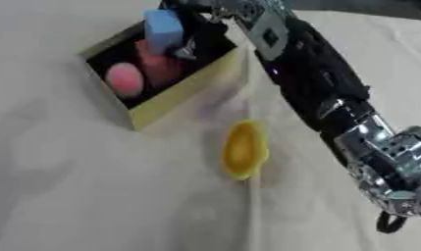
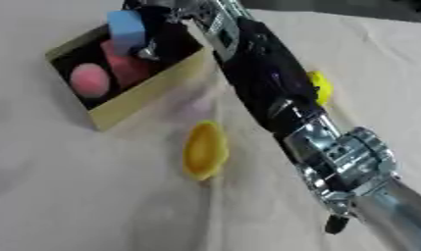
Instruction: Pick up objects on the table and place them in the box.
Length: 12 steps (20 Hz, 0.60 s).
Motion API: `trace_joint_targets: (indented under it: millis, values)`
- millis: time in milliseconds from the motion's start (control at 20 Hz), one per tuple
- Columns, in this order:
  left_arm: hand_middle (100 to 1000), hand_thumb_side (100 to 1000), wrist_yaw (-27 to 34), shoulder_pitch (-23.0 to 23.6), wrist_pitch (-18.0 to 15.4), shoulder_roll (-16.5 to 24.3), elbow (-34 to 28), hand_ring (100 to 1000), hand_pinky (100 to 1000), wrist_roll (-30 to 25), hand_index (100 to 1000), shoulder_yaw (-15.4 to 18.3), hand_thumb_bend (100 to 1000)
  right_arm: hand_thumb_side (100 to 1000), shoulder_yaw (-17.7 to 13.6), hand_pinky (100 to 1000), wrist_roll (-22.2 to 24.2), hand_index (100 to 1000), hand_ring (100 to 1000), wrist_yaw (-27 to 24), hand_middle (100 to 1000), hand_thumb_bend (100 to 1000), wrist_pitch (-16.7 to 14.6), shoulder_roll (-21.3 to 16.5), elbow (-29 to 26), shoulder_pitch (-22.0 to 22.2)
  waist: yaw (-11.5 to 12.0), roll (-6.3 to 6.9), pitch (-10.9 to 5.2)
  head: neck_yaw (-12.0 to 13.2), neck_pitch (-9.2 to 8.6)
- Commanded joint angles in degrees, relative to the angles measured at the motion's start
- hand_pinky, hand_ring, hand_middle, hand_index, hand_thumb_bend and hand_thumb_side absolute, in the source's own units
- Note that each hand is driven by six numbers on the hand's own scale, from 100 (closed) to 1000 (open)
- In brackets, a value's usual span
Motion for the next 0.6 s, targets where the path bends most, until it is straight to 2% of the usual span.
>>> trace_joint_targets:
  millis: [50, 200, 300, 600]
  values:
    - [648, 529, 0.0, -0.9, -0.1, 0.7, -0.9, 772, 687, -0.2, 799, 0.1, 529, 373, -0.1, 862, 1.0, 833, 877, 1.4, 759, 350, -1.6, -0.4, -0.3, -1.2, 0.1, 0.50, -1.18, -0.1, -0.58]
    - [648, 530, 0.0, -0.8, 0.0, 0.6, -0.9, 772, 687, -0.3, 799, 0.1, 528, 377, 0.1, 901, 2.5, 870, 926, 1.6, 815, 429, -4.0, -0.3, -0.5, -1.2, 0.0, 0.50, -1.21, -0.1, -0.47]
    - [648, 530, 0.0, -0.6, 0.1, 0.6, -0.9, 773, 687, -0.3, 799, 0.1, 528, 379, 0.0, 905, 3.8, 871, 927, 0.4, 808, 447, -5.4, -0.4, -0.8, -1.3, -0.1, 0.51, -1.30, 0.0, -0.30]
    - [649, 528, 0.0, -0.3, 0.1, 0.6, -0.9, 772, 687, -0.4, 799, 0.1, 529, 391, -0.2, 914, 5.6, 887, 937, -1.9, 815, 445, -7.0, -0.8, -1.4, -1.7, -0.5, 0.59, -1.86, 0.1, -0.11]
